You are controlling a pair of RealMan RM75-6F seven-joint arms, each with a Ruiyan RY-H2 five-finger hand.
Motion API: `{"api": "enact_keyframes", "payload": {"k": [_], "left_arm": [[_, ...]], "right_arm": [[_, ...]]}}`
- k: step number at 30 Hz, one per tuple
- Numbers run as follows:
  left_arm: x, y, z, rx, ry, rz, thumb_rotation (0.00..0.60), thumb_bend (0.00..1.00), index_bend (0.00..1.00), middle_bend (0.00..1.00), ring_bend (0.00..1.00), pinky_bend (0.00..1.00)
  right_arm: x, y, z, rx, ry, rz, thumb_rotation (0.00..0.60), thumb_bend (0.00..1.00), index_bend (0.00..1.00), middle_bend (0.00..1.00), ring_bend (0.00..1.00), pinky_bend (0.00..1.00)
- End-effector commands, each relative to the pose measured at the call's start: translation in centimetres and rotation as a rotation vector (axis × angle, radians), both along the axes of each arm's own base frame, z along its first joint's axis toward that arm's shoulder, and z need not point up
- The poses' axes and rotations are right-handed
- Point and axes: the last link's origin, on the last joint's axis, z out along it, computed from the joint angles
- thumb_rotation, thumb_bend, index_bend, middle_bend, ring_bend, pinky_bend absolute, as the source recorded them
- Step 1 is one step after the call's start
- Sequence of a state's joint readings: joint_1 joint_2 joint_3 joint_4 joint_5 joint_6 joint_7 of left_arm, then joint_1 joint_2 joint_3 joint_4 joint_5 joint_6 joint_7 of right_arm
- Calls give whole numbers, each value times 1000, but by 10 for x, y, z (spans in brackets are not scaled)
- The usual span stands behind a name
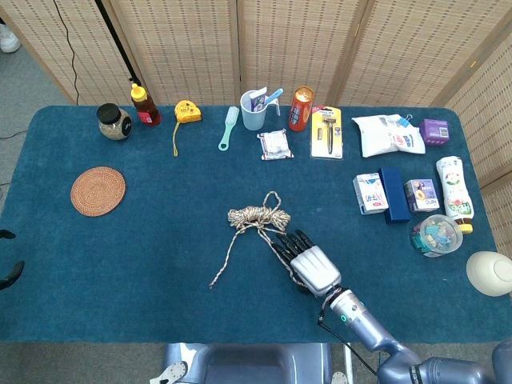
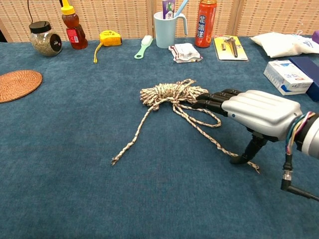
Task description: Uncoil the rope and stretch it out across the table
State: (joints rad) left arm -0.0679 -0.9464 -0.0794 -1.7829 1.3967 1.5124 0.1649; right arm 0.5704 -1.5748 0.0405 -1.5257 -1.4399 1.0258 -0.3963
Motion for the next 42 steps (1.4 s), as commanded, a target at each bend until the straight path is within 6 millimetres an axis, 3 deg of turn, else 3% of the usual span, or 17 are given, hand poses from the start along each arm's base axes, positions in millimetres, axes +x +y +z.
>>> {"api": "enact_keyframes", "payload": {"k": [1, 29, 32, 38, 42], "left_arm": [[0, 0, 0, -1, -1, -1, 519, 255, 358, 168, 159, 159], [0, 5, -9, -18, -8, 3, 519, 255, 358, 168, 159, 159], [-1, 5, -8, -15, -7, 7, 519, 255, 358, 168, 159, 159], [-2, 6, -9, -14, -10, 5, 520, 255, 358, 168, 159, 159], [-1, 8, -10, -16, -13, 1, 519, 255, 358, 168, 159, 159]], "right_arm": [[-6, -6, 5, -27, 13, -6, 600, 105, 0, 0, 0, 0], [-69, -70, 52, -237, 163, -83, 600, 105, 0, 0, 0, 0], [-68, -72, 61, -249, 160, -75, 600, 105, 16, 0, 0, 0], [-52, -60, 81, -233, 114, -57, 600, 107, 190, 0, 0, 0], [-39, -47, 81, -174, 46, -83, 600, 108, 268, 0, 0, 0]]}}
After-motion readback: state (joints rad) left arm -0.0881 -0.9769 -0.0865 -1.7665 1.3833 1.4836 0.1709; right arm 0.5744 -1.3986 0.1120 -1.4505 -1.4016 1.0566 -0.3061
